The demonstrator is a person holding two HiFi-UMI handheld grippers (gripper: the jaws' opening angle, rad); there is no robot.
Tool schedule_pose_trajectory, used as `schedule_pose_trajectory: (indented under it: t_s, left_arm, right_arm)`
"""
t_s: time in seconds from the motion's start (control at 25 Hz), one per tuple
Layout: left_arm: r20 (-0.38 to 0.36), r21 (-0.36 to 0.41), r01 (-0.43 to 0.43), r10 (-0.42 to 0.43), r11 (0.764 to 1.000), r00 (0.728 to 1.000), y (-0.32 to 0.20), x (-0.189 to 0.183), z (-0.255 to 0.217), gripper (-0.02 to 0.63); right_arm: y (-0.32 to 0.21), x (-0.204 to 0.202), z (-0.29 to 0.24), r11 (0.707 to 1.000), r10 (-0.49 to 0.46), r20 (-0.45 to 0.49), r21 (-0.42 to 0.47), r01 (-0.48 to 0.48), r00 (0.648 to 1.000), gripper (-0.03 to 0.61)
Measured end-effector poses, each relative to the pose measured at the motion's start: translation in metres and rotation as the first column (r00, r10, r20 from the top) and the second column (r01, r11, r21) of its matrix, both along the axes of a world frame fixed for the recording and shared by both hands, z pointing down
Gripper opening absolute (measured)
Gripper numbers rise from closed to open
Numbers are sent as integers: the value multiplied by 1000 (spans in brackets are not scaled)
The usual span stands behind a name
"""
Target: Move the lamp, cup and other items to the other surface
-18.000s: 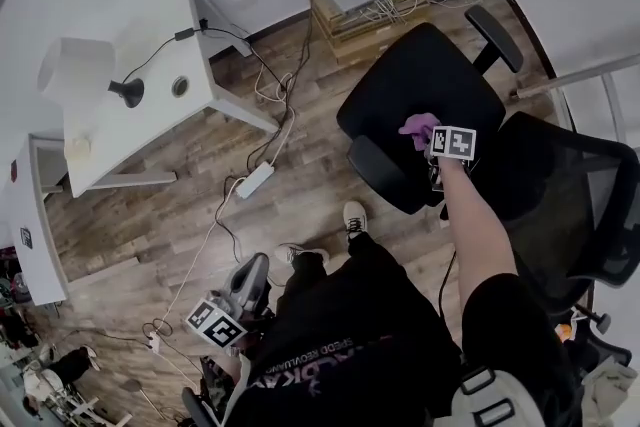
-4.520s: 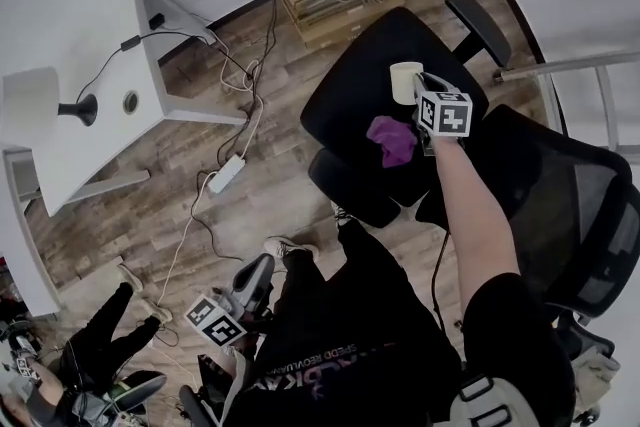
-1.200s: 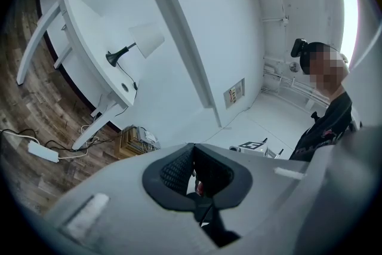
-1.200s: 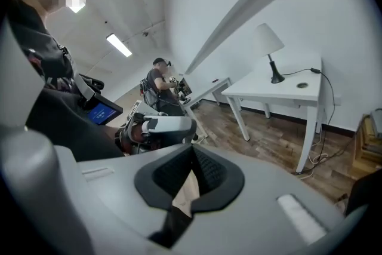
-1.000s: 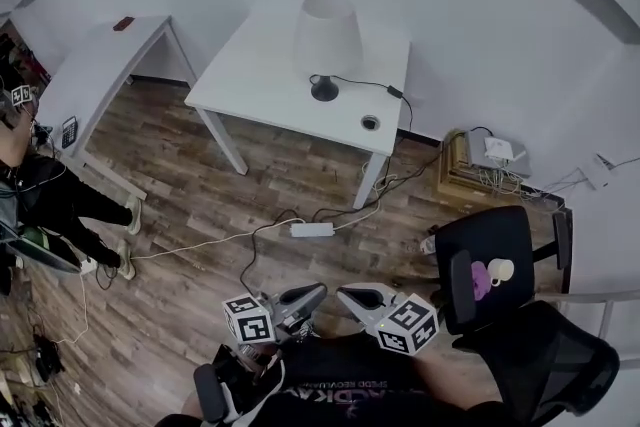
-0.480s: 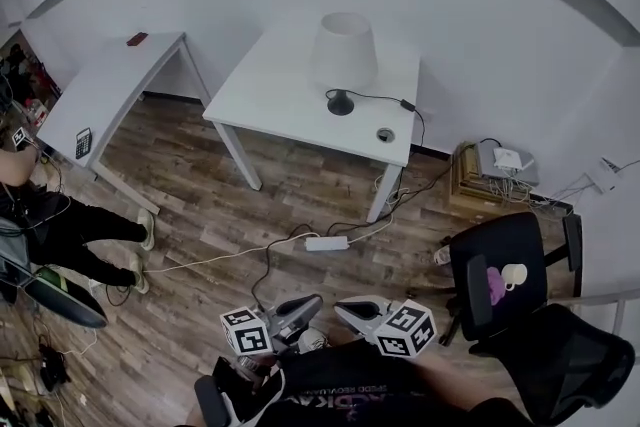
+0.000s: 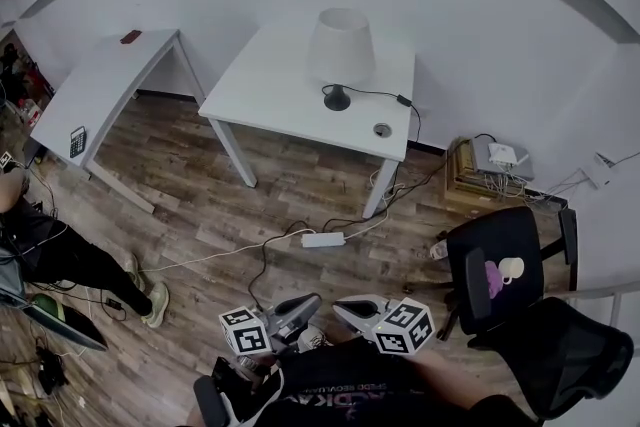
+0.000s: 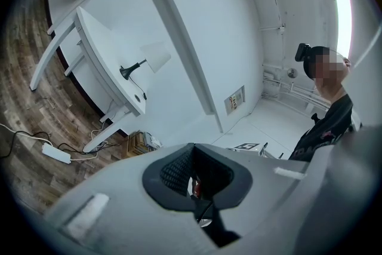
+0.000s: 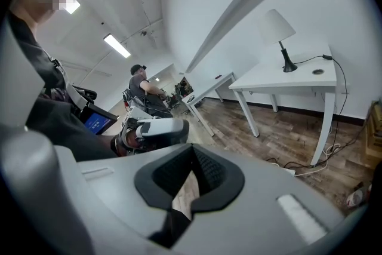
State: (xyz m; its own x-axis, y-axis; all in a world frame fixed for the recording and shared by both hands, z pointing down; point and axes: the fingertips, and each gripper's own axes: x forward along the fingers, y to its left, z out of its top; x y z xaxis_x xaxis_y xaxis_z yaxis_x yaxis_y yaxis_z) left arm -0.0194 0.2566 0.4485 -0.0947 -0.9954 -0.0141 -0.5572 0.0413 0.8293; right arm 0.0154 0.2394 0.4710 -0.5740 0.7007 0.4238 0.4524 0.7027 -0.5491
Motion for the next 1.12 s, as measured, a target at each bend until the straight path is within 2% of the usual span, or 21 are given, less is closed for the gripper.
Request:
schedule_pose_trajectory:
  t_s: [0.2,0.32,0.48,0.96,1.12]
  left_arm:
    - [12,24,-16,16,1000,1000,0,2,-1,-2]
    - [23,20,6,-6,1000,1000,3,-3,-8,-2]
    - [2,24,35,-35,999,999,9,-7,-3,-2]
    - [-15,24,45,-45,999,999,21,-12,1,-2]
    - [-49,18,68,-67,998,997,29,-15,7,-2]
  right_arm:
    - [1,-2,-1,1000,3,-3,1,-3,1000,3]
    - [5,-3,0,1000,-7,-5,4,7,1000,4]
    - [8,-3,0,1000,-17,-3,6,17,1000,5]
    - [21,-6,0,1000,-27,2,14,27,1000,5]
    - [27,-7,0,999,-34,2,17,34,999,5]
